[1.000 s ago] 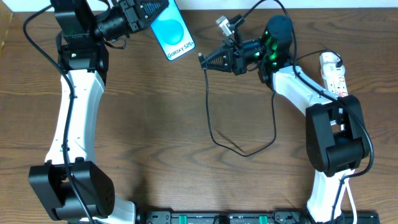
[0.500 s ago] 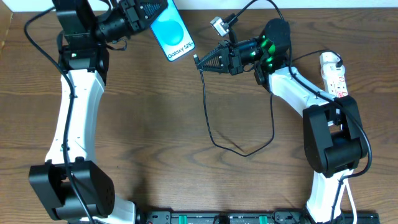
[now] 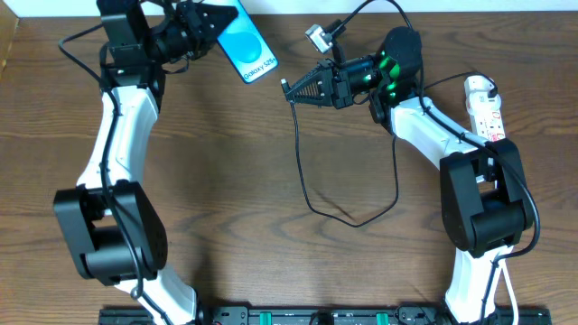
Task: Plug charger to phone and switch on socket
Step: 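Align the connector under the phone's bottom port with the right gripper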
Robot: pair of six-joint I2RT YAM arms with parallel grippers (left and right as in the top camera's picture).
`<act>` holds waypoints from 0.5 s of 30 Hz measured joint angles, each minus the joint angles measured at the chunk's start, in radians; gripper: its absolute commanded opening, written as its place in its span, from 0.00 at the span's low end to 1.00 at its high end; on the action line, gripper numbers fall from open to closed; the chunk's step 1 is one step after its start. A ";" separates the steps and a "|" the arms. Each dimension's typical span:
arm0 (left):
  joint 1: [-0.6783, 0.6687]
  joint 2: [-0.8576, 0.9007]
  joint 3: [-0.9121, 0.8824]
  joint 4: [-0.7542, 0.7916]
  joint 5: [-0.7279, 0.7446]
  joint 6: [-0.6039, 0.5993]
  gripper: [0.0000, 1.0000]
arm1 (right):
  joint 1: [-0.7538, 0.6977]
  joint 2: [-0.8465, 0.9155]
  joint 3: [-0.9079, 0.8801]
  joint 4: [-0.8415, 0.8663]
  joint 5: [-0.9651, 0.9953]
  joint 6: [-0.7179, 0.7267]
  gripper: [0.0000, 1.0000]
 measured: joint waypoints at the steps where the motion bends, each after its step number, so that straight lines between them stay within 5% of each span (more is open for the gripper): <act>1: 0.008 0.006 0.000 0.016 0.002 -0.019 0.07 | 0.000 0.000 0.000 0.000 0.000 0.000 0.01; 15: 0.029 0.008 0.000 0.071 0.106 -0.126 0.07 | 0.043 0.024 -0.004 -0.235 0.012 -0.134 0.01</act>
